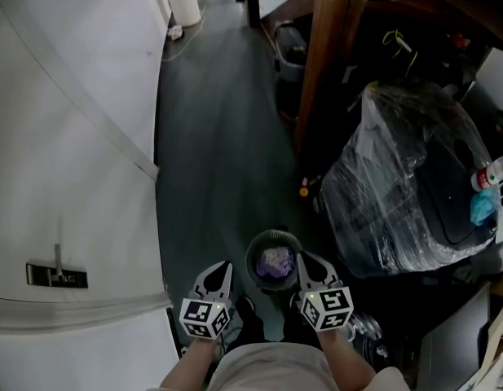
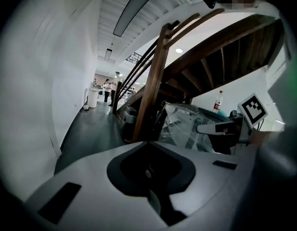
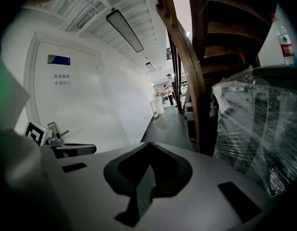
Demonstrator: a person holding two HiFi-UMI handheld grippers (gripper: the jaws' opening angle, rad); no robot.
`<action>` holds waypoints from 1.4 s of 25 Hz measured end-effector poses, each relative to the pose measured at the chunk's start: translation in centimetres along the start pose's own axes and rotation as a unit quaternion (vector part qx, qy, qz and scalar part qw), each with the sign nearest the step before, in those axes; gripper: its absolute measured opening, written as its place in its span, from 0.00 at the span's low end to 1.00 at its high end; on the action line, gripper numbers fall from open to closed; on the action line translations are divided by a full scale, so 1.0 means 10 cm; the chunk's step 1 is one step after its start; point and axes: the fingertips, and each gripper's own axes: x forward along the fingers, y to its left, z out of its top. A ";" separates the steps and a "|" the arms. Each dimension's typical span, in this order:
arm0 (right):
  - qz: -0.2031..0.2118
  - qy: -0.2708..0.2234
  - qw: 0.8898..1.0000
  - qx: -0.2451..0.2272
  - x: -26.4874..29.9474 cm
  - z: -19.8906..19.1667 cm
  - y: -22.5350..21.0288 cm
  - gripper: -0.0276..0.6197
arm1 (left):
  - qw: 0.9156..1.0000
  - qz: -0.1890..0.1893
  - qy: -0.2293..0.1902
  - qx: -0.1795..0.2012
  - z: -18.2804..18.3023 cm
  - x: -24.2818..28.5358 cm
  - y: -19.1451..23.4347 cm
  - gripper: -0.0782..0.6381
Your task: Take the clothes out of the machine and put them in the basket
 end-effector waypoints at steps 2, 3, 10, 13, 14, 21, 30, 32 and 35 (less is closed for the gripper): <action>0.004 -0.018 1.000 -0.001 -0.08 0.16 0.07 0.05 | 1.000 0.004 -0.017 0.023 0.19 -0.07 0.01 0.14; 0.007 -0.028 1.000 -0.002 -0.12 0.24 0.12 0.05 | 0.999 0.008 -0.024 0.035 0.27 -0.10 0.03 0.14; 0.012 -0.073 0.997 -0.023 -0.31 0.72 0.28 0.05 | 0.996 0.019 -0.080 0.038 0.78 -0.29 0.09 0.14; 0.016 -0.090 0.995 -0.026 -0.38 0.88 0.34 0.05 | 0.993 0.021 -0.106 0.038 1.00 -0.40 0.05 0.14; 0.018 -0.095 0.995 -0.028 -0.39 0.93 0.36 0.05 | 0.993 0.021 -0.114 0.038 1.08 -0.43 0.04 0.14; 0.035 -0.116 0.992 -0.032 -0.42 1.15 0.49 0.05 | 0.986 0.019 -0.145 0.075 1.41 -0.54 -0.04 0.14; 0.050 -0.125 0.990 -0.036 -0.39 1.29 0.57 0.05 | 0.985 0.021 -0.153 0.075 1.47 -0.58 -0.06 0.14; 0.052 -0.127 0.990 -0.039 -0.38 1.30 0.58 0.05 | 0.985 0.018 -0.155 0.071 1.49 -0.58 -0.06 0.14; 0.053 -0.128 0.989 -0.042 -0.36 1.31 0.59 0.05 | 0.985 0.017 -0.161 0.067 1.54 -0.58 -0.06 0.14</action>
